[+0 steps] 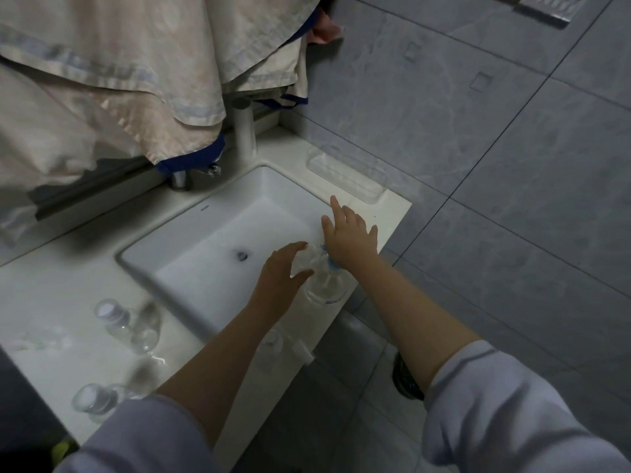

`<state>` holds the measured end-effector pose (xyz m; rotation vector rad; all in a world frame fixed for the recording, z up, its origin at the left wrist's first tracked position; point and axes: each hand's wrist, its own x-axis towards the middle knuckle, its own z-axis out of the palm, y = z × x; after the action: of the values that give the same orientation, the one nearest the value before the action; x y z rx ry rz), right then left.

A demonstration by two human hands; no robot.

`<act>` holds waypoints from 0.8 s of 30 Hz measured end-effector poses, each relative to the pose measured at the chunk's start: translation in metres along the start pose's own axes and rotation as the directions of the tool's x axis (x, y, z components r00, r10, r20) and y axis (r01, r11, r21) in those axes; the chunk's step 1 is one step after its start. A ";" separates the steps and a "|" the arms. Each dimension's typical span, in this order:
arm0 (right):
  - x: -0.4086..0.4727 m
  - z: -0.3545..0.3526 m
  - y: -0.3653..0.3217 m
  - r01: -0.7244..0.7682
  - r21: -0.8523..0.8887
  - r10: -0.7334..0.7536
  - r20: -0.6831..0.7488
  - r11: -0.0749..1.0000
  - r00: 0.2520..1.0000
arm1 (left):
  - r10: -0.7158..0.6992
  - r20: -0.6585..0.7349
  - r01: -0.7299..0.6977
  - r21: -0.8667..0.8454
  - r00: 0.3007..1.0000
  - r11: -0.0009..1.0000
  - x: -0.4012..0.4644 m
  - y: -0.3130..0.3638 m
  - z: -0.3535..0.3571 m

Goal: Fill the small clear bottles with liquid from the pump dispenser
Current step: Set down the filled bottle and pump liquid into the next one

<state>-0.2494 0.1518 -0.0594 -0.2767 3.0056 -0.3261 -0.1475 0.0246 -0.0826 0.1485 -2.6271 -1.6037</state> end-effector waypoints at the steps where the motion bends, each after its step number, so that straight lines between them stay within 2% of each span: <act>1: 0.001 0.000 -0.001 0.002 -0.004 -0.002 0.005 1.000 1.000 | -0.004 -0.012 0.004 0.015 1.000 1.000 -0.004 0.000 0.000; 6: 0.005 -0.009 0.003 0.044 -0.049 -0.043 0.014 0.998 0.999 | 0.017 0.018 -0.017 -0.018 1.000 1.000 -0.003 0.009 -0.003; 12: 0.002 -0.005 0.001 0.043 -0.009 -0.043 0.023 0.999 0.999 | -0.008 0.023 0.008 -0.017 1.000 1.000 -0.005 0.011 -0.003; 16: 0.001 -0.002 0.002 0.020 -0.015 -0.019 0.068 1.000 0.997 | -0.010 0.144 0.005 0.034 0.990 0.999 0.000 0.008 -0.002; 18: 0.004 -0.006 0.002 0.053 -0.029 -0.051 0.076 0.998 0.996 | -0.068 0.175 0.067 0.010 0.982 0.998 -0.001 0.011 -0.003; 19: 0.005 -0.009 0.002 0.065 -0.030 -0.063 0.063 0.997 0.996 | -0.082 0.175 0.083 0.002 0.981 0.997 -0.003 0.017 -0.005; 22: 0.004 -0.010 0.001 0.075 -0.019 -0.074 0.016 0.997 0.997 | -0.028 0.023 0.028 -0.022 0.999 0.999 -0.005 0.015 -0.004; 24: 0.002 -0.006 0.002 0.052 0.012 -0.052 0.008 0.999 0.999 | -0.020 0.016 0.020 -0.007 1.000 1.000 -0.006 0.011 -0.003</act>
<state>-0.2520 0.1547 -0.0541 -0.3552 2.9908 -0.3465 -0.1416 0.0281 -0.0716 0.1626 -2.6395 -1.6273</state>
